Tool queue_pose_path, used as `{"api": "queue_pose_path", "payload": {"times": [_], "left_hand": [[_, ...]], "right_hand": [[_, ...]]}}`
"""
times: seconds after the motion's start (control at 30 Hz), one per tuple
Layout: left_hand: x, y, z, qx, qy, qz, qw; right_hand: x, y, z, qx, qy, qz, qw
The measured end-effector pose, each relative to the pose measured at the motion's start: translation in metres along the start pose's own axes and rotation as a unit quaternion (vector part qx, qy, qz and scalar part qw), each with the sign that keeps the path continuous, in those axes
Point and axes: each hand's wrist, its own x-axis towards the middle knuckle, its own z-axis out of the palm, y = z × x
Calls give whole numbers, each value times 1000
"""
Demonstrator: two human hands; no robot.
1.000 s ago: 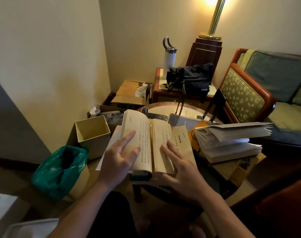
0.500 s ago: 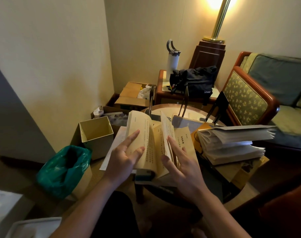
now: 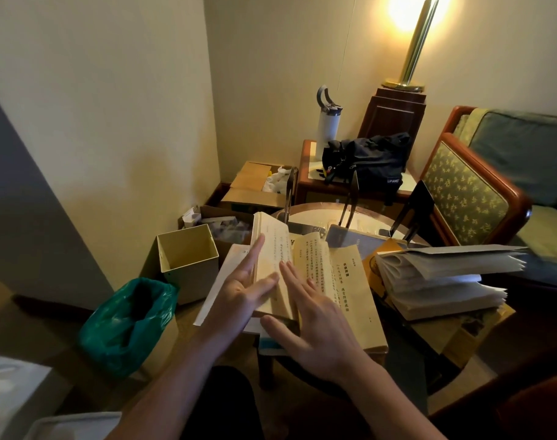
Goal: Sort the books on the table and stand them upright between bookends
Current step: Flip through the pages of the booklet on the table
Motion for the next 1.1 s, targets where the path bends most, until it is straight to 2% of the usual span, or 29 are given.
{"api": "queue_pose_path", "payload": {"times": [0.23,0.33,0.47,0.57,0.7,0.83,1.1], "left_hand": [[-1,0,-9,39,-18,-51,998],[0,4,-10,33,15,-74,997],[1,6,-19,-15,66,-138,988],[-1,6,-24,11,94,-166,982],[-3,4,-17,139,115,-138,974],[-4,-6,-7,234,143,-86,958],[-3,-17,-14,318,149,-43,935]], "right_hand": [[0,-4,-10,37,-38,-3,999],[0,-2,-14,56,-53,11,997],[-1,6,-11,-13,-89,26,996],[-4,15,-10,-77,-94,23,992],[-7,41,-1,-139,-59,12,988],[-10,53,8,-129,-36,11,991],[-13,64,4,-90,-37,12,995]]}}
